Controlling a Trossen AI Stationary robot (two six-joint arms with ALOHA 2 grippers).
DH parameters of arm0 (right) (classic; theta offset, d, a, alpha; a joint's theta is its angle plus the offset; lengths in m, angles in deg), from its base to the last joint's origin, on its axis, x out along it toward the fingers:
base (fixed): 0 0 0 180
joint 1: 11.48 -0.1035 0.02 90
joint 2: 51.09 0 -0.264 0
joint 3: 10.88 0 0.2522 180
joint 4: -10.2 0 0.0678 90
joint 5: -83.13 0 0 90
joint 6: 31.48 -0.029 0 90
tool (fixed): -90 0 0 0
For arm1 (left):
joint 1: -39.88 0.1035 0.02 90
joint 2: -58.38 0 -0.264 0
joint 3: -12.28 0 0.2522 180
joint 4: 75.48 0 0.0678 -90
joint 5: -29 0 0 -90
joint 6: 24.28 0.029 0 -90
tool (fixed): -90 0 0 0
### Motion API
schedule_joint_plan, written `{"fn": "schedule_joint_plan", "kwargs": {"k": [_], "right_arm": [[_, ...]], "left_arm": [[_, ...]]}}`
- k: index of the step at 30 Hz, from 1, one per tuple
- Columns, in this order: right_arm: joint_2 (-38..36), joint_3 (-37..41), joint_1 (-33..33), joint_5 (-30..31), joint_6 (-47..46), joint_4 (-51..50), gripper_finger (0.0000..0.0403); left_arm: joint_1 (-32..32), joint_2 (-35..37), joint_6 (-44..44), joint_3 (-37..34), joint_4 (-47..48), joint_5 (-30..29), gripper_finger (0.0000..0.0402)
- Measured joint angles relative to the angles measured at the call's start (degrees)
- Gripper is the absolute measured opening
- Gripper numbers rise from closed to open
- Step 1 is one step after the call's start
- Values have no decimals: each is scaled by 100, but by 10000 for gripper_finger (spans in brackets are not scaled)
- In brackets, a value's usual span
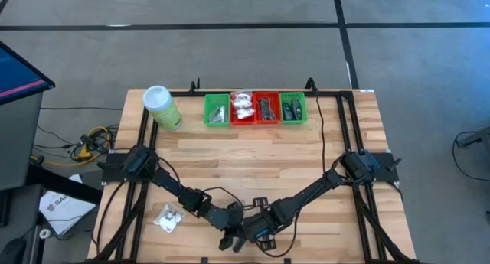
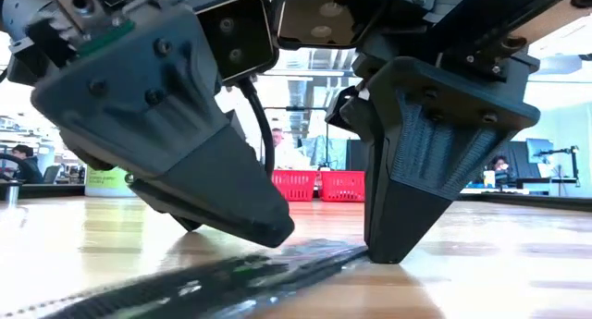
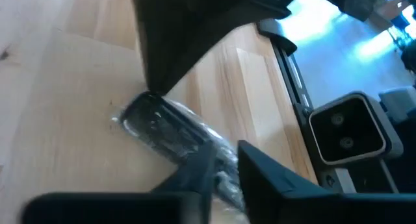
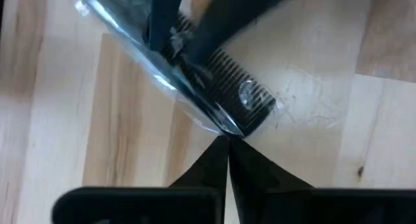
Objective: Pick & Place Travel size toiletries
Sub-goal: Put the black comb into the right red bin
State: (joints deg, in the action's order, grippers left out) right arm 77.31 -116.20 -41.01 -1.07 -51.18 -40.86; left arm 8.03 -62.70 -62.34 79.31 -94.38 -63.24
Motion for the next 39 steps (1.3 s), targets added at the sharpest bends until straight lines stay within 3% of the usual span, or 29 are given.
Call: {"fn": "schedule_joint_plan", "kwargs": {"k": [3,7,24,33,39], "right_arm": [[0,2,4,21,4,-6,9],[0,-11,4,47,62,-37,2],[14,-1308,11,375,321,-2072,0],[141,-1507,92,-5,278,-1975,2],[125,-1514,185,-4,319,-1899,53]], "left_arm": [[-2,0,44,-2,6,15,11],[2,1,63,-2,1,11,2],[76,558,542,-194,142,-476,1],[76,478,394,-433,13,-670,1],[74,186,278,-404,-20,-890,0]]}}
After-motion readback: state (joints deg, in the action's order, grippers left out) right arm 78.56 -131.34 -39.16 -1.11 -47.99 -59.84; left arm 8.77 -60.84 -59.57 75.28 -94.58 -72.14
